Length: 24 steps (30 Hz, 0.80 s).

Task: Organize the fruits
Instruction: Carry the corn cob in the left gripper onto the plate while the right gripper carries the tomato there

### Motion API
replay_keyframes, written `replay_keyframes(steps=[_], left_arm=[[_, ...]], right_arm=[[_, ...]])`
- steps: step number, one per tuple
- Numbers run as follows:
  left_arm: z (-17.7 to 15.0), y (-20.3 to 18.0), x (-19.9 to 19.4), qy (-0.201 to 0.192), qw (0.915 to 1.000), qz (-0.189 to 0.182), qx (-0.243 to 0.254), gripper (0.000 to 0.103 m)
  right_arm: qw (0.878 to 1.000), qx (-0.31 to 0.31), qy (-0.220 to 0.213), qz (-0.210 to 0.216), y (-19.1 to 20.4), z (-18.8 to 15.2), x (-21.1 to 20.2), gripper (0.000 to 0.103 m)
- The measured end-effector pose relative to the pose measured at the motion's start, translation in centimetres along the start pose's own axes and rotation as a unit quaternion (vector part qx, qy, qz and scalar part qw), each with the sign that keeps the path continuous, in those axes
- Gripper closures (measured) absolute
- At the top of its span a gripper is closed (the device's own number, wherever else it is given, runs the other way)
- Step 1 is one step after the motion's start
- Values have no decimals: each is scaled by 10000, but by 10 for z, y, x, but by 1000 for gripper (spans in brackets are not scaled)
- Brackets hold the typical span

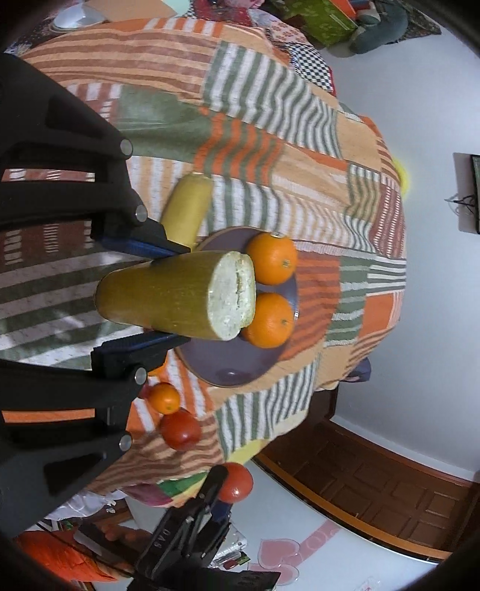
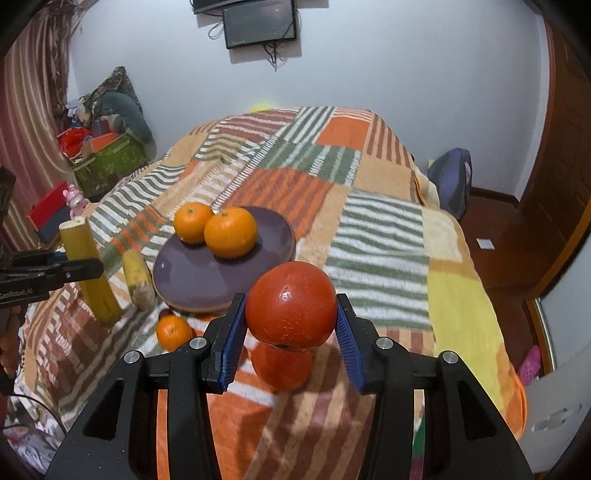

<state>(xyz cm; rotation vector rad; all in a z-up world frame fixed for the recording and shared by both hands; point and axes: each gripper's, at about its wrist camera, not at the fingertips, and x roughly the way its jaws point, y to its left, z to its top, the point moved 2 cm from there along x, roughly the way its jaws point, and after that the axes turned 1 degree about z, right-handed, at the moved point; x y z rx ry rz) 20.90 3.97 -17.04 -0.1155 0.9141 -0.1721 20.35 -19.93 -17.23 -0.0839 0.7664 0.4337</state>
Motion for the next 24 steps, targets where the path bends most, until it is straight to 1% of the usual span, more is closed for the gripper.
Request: replay_keyframes(steps=[7,19,24], left_arm=[[20,-1,11,-74,10000,-46,47,66],[38,3,53,136,9998,-146,54,66],[43,3,72,298,9994,-146,92,66]], right_arm=[[9998,-74,-7,176,11,13,16,60],[9983,-149,186,535,35,21,49,60],[9974,-190,280,632,44,20,60,60]])
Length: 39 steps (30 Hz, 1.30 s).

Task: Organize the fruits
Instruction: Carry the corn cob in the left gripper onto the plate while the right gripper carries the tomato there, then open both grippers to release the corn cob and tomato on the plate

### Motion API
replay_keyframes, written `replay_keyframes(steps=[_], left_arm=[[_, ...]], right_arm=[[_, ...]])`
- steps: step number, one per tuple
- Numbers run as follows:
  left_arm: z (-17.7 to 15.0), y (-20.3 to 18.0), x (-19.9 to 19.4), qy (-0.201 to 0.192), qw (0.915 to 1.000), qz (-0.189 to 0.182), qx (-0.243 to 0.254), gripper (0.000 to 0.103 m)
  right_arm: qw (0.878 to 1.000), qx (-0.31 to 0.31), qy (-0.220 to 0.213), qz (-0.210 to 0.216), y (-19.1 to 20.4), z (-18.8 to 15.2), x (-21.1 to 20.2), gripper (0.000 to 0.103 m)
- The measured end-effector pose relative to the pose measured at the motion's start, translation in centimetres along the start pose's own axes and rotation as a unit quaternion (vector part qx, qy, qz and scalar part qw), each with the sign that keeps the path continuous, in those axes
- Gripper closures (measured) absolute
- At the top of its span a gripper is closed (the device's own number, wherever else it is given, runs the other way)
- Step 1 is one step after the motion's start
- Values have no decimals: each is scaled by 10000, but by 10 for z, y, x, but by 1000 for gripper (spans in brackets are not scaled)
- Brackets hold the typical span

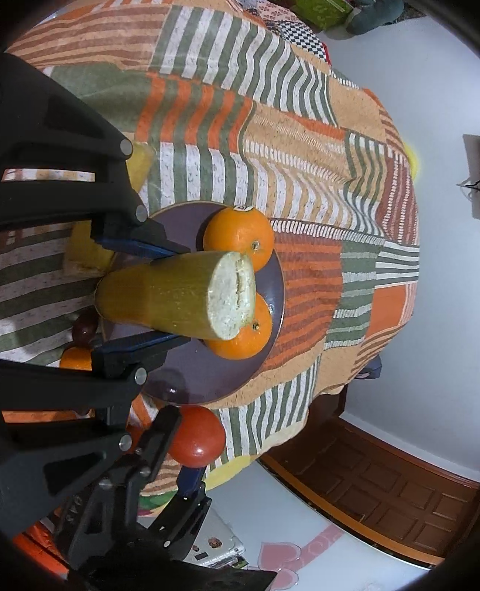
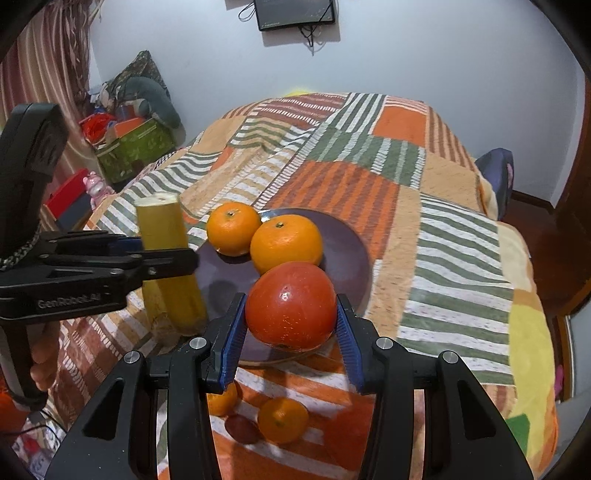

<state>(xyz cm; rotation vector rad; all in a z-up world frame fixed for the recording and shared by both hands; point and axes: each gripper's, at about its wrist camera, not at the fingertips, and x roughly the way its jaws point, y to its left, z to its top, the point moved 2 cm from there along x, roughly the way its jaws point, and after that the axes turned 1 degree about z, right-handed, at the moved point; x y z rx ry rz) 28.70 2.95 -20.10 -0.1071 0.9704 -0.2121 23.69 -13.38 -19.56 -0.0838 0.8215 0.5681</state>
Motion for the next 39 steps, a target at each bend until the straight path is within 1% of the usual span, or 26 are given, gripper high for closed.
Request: replay_keyframes(steps=[9,14,20,25,29,33,35,36,38,39], left_arm=[[8,3,20,103,9999,-36,96,66],[13,8,26,131,9998,73,139,66],[15,12,31,160,9998,70,112,66],[16,9,29,71,9996,211,149,66],[15,10,25,68,9998,185,99,65],[10,14,18,83,9997,214,16,65],[6,19,12,79,9997,222,-54,63],[4,21,9,63,9996,246,-88,60],[0,25,2,25,9994,298,-153,54],[-2,28,-1,8,9993,326,-183,53]], right_arm=[[9997,38,169,152,5,0,21,60],[9995,-46,234,229,12,2,30,60],[9989,-83,361,280,16,2,45,60],[9980,-83,521,351,19,2,56,59],[9971,76,627,429,16,1,60,59],[9970,156,646,391,13,2,58,59],[9971,198,617,387,11,2,56,55],[9973,217,568,414,11,3,53,50],[9980,230,447,378,10,5,46,44],[9987,206,355,314,10,6,41,43]])
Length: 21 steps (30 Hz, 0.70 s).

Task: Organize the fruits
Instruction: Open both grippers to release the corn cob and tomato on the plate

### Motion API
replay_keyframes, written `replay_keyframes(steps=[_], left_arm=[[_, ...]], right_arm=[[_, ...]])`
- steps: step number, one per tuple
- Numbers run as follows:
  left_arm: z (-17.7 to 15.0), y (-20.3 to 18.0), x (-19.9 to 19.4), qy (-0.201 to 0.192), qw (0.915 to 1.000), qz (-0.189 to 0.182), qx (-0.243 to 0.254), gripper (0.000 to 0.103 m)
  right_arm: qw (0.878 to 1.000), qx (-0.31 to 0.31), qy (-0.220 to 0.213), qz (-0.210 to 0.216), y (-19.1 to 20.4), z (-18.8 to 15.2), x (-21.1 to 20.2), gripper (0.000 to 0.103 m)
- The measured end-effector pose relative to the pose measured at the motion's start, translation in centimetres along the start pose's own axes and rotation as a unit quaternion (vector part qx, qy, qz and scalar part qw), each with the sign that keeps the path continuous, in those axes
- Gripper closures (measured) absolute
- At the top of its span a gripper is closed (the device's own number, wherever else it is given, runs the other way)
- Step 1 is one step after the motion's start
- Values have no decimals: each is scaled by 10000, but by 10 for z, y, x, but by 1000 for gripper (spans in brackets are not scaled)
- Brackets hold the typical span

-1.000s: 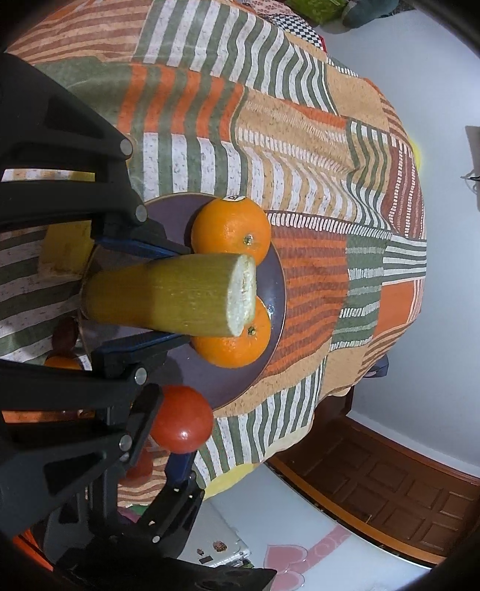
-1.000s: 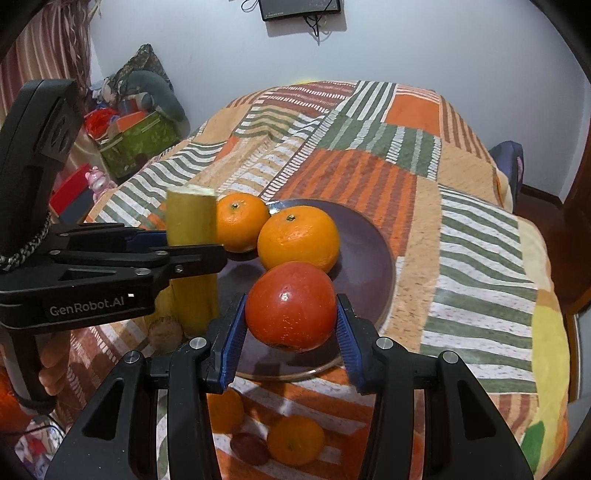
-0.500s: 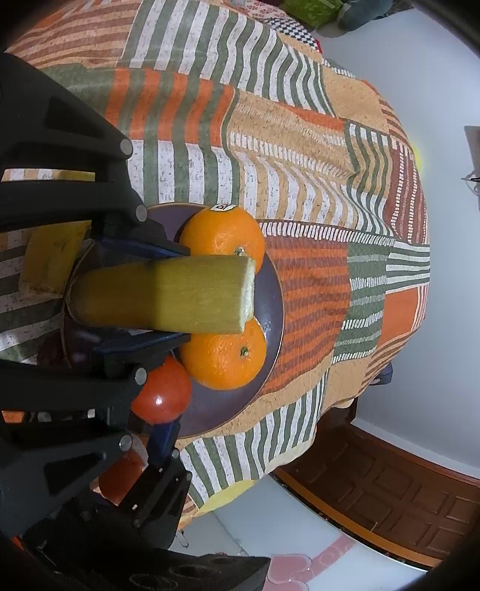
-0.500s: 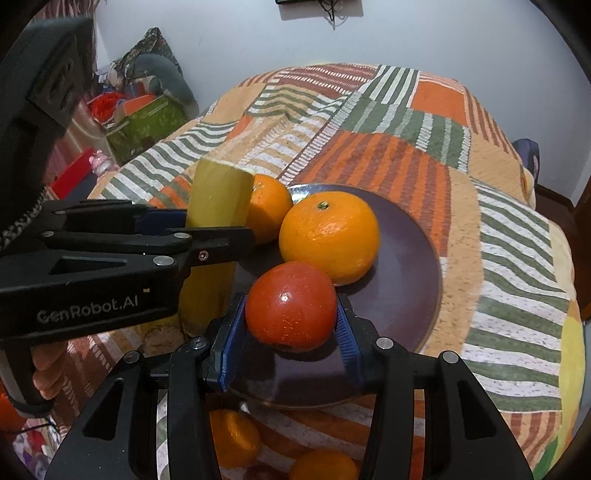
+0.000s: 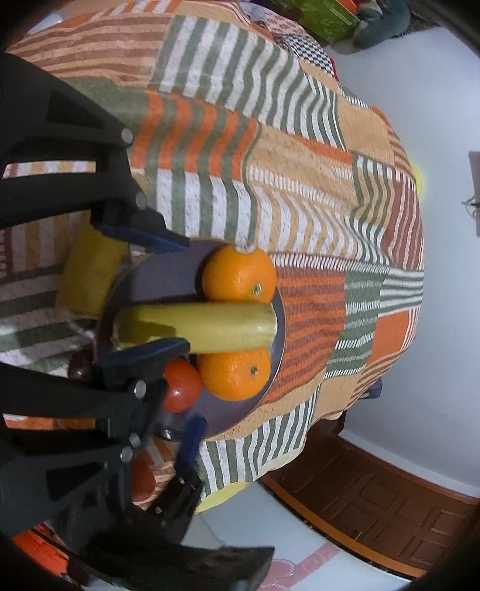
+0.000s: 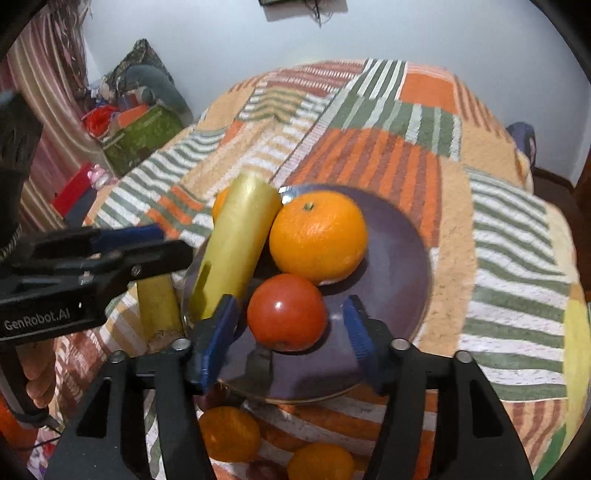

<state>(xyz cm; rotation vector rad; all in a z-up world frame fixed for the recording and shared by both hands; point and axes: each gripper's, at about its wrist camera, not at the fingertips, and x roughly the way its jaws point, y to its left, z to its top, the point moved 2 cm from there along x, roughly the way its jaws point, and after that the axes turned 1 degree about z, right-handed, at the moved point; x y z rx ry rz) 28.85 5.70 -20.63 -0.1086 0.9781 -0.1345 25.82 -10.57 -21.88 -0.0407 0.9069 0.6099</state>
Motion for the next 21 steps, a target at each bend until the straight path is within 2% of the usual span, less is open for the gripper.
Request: replay_keyframes(steps=[5,10,13,16,21], left_arm=[[-11,11,-13,21,9999,119,-122,45],[-26,16,-22,119,9995,141,-241,43],[-38,15,-20,271,9993,97,-242,42],[-51,12,-16,420,9988,111,-213,32],[-66,5,-4,561,9981,194,-158,32]], right_arm=[[9995,-118,-189,-231,0,1,-18,43],[9988,-46,-341,-360,-9,-3,-40,43],[9981,55,-394,-466,-20,-9,-54,39],[9971,163,-434,-605,-29,-16,-66,36],[9948,397,-322,-877,-50,-36,-79,36]])
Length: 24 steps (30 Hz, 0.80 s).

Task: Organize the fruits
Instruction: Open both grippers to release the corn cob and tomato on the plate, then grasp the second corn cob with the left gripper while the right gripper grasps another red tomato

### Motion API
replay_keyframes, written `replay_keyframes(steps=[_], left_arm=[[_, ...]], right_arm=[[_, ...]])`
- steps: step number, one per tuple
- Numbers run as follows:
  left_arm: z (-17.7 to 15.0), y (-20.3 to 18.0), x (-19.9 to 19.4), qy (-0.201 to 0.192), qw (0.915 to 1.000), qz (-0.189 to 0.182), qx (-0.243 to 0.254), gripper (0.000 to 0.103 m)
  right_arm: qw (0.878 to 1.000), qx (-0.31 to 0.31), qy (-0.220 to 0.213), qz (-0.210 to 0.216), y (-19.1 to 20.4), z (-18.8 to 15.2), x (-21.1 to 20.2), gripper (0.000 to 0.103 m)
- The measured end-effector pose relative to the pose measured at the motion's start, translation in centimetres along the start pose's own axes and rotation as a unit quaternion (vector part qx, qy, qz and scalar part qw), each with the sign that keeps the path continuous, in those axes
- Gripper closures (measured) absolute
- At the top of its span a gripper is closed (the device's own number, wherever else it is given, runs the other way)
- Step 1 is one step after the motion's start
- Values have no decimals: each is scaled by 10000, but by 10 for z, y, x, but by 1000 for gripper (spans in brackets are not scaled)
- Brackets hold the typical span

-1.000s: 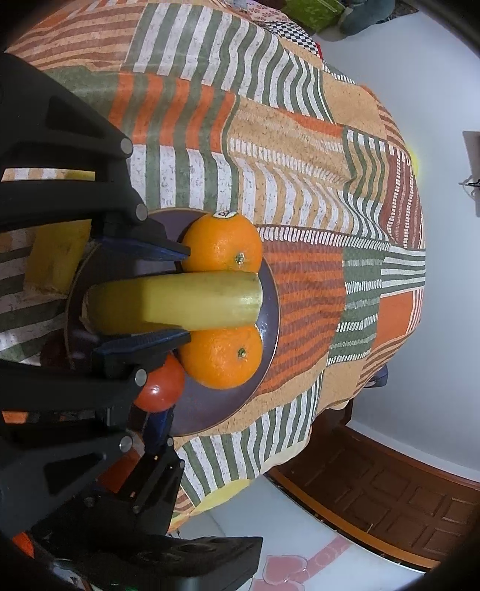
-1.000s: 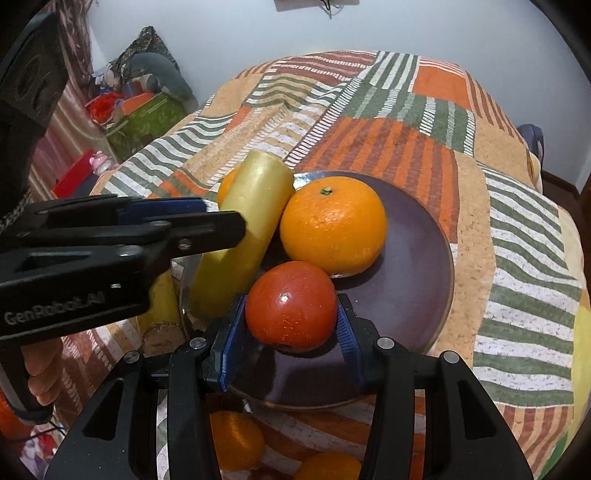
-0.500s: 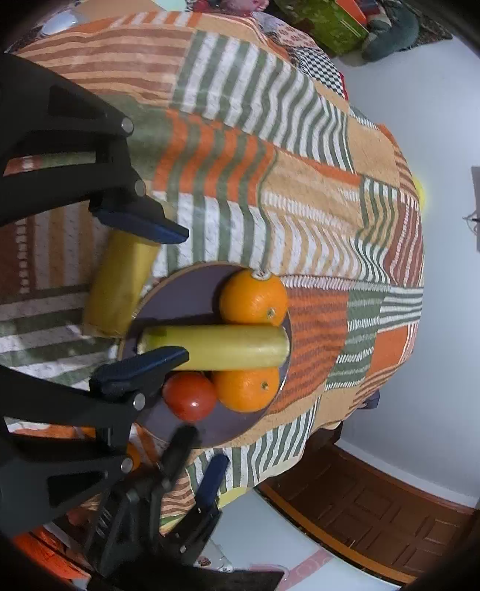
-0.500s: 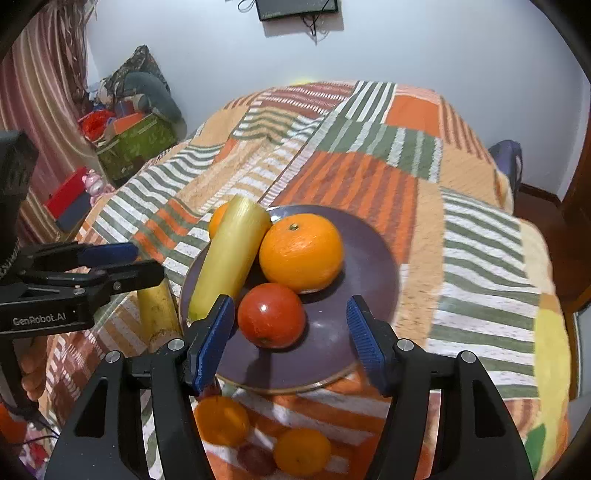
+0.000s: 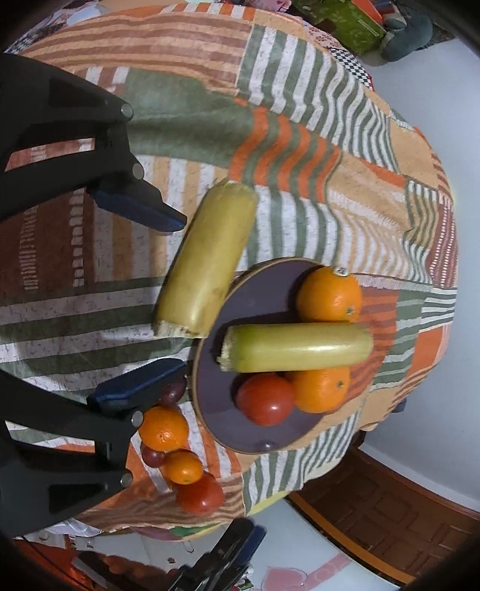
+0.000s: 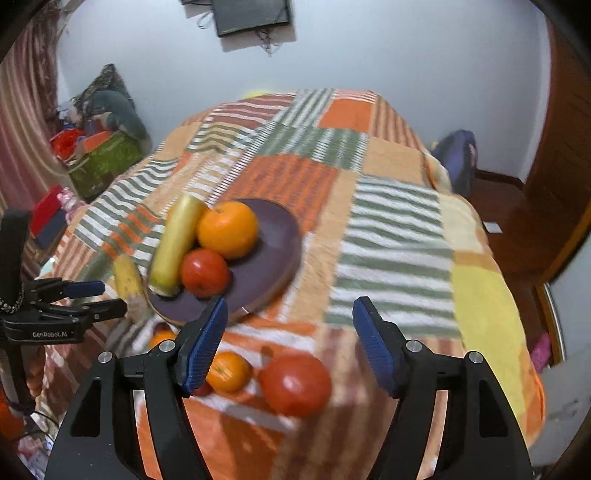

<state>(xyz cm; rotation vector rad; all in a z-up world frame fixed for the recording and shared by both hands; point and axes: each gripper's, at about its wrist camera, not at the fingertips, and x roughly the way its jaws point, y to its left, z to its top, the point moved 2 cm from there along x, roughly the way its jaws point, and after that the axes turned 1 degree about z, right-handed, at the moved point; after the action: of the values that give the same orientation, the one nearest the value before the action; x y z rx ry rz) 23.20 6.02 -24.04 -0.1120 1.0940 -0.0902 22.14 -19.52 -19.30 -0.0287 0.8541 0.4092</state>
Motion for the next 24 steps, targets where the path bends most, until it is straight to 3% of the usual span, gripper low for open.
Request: replay_keyframes(steps=[6,9,13,18,21,24], left_arm=[[-5,4,12,14,9995,278,-143,32],[-8,12,9,31,9995,204,-225,32],[-20,29,2,-3,9986,435,-288,32],[-32,59,-8,4,9967,453,-679,34],[-37,70,-17,-14,9956,501,-791,40],[-37,69,-26,-38,9957,447,-806,40]], right_arm=[[9982,493,298,138,-19,-30,0,36],[9979,431,484,36,-18,-41,8,36],[9982,217,566,2,-11,-47,14,37],[9979,119,630,116,-3,-49,23,55],[9982,67,587,64,-1,-48,25,56],[9984,81,552,80,-2,-48,24,56]])
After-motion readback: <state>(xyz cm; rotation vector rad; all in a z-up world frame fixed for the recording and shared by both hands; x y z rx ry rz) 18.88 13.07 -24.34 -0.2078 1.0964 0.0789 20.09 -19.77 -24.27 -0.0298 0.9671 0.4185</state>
